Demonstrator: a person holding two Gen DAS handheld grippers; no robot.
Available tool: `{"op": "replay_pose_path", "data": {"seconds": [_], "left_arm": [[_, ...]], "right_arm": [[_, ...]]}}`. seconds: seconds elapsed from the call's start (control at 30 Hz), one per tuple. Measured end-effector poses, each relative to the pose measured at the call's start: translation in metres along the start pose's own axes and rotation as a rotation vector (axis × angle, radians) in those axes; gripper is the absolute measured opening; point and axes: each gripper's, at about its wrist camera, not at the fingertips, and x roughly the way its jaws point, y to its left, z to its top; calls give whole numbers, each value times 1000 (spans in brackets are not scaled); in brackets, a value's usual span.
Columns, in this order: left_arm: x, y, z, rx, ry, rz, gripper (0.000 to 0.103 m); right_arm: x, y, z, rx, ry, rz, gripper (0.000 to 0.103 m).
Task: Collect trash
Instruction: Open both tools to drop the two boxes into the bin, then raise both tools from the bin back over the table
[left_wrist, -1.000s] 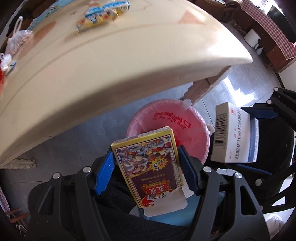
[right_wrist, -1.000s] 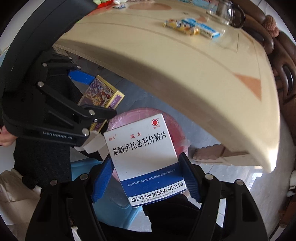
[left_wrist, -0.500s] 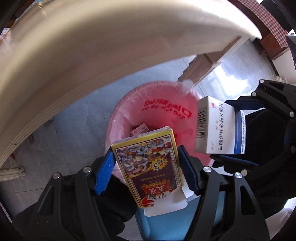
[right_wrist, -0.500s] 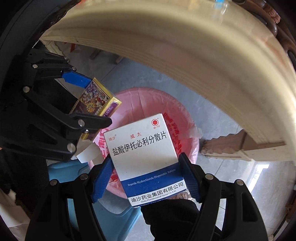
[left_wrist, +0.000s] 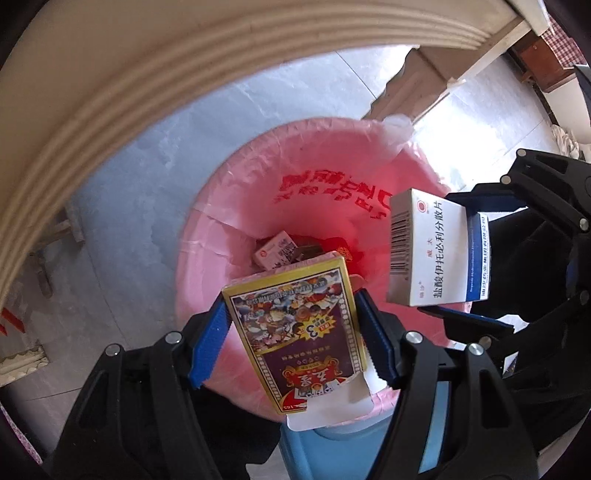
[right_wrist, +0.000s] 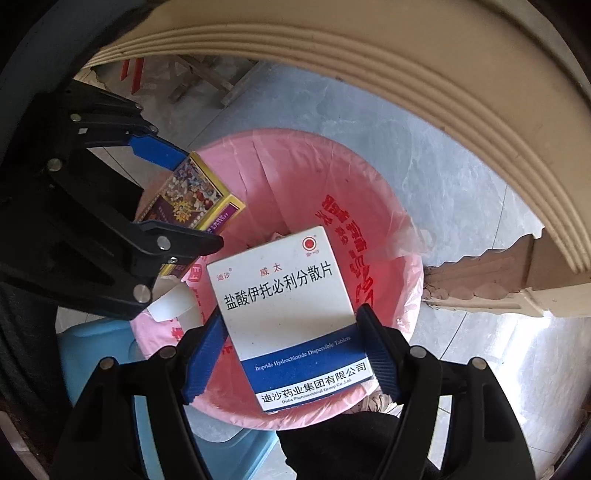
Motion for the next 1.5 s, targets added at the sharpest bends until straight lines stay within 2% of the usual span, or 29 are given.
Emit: {"op": "replay_pose_path", "data": {"seconds": [0.1,0.27,0.5,0.57,0.77,0.87,0.93,1.1,1.5], "left_arm": [[7,1,2,-2,11,-48,66],[19,-5,5,32,29,-47,66],[35,9,7,-13,102,-116,69],[31,12,7,-24,95,-109,75],[21,16,9,-35,75,-90,83],[18,14,9,-23,62,-67,84],[19,13,8,-15,66,-54,84],[22,9,7,7,82,-31,84],[9,5,6,10,60,-23,84]], "right_arm": [[9,-2,0,-14,11,3,69],[16,-4,2,-3,23,22,69],[22,-3,-1,-7,41,40,69],[23,-3,0,-4,37,42,69],[26,-9,-1,19,41,55,69],[26,-7,-1,10,42,53,71],[27,-6,-1,6,46,47,78],[27,-5,0,6,49,51,78],[23,-2,0,-4,43,44,78]]}}
